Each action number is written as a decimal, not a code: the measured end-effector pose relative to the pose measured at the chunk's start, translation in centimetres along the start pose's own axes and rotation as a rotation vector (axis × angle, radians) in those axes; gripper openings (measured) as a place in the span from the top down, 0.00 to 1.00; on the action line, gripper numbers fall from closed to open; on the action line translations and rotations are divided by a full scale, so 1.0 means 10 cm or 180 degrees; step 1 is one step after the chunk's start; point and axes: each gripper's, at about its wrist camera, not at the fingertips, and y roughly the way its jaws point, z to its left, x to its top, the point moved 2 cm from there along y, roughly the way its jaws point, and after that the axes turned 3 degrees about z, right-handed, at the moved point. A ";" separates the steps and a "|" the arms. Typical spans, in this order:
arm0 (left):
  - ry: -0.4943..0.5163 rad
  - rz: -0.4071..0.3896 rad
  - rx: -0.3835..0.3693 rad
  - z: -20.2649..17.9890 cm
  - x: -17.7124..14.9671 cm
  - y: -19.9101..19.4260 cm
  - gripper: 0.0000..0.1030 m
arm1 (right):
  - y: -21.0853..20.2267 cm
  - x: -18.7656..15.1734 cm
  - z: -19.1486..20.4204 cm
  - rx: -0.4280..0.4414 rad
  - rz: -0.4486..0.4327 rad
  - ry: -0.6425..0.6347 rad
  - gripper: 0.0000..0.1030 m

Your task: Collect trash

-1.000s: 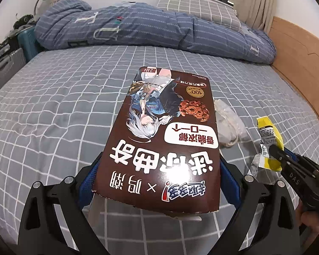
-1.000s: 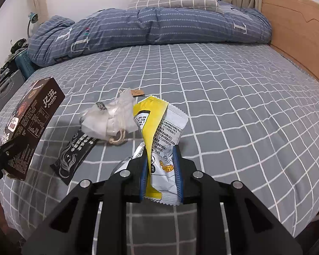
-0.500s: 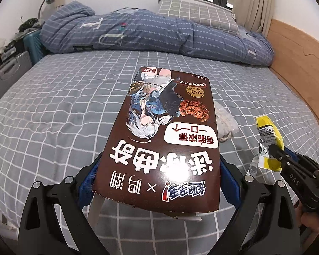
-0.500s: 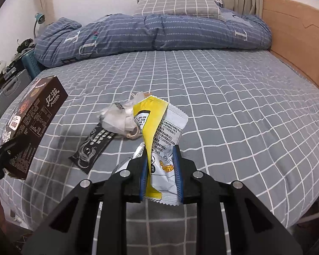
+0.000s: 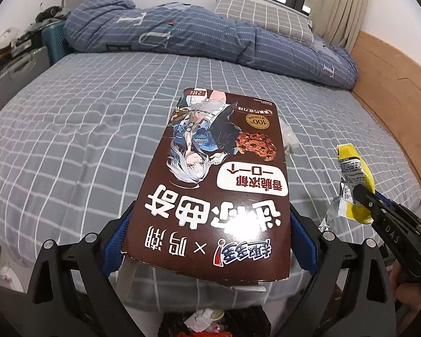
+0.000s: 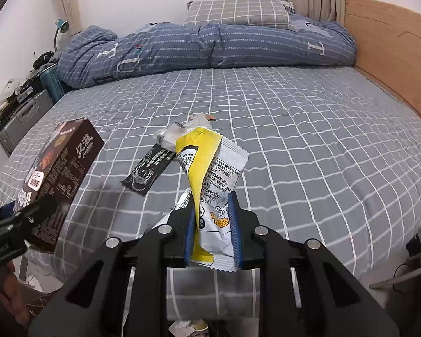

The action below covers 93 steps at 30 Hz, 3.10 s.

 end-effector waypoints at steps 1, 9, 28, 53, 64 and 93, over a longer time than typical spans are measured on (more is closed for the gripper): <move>-0.0003 0.0002 0.0000 0.00 -0.03 -0.03 0.10 | -0.04 -0.03 0.01 0.0002 -0.0004 -0.0004 0.80; -0.0062 0.0001 0.0029 0.04 -0.30 -0.31 0.10 | -0.29 -0.24 0.03 0.0120 0.0000 0.0064 0.80; 0.0021 0.0054 0.0079 0.06 -0.84 -0.70 0.10 | -0.76 -0.79 0.29 0.0203 0.0103 -0.0056 0.80; 0.0229 0.0651 0.0094 0.06 -2.01 -0.75 0.10 | -0.91 -1.87 0.37 0.0261 0.0608 -0.0130 0.80; 0.0146 0.1003 0.0009 0.15 -2.34 -0.42 0.10 | -0.59 -2.30 0.35 0.0226 0.0961 -0.0152 0.80; 0.0290 0.1159 0.0038 0.25 -2.46 0.03 0.06 | -0.36 -2.38 0.35 0.0110 0.1147 -0.0245 0.80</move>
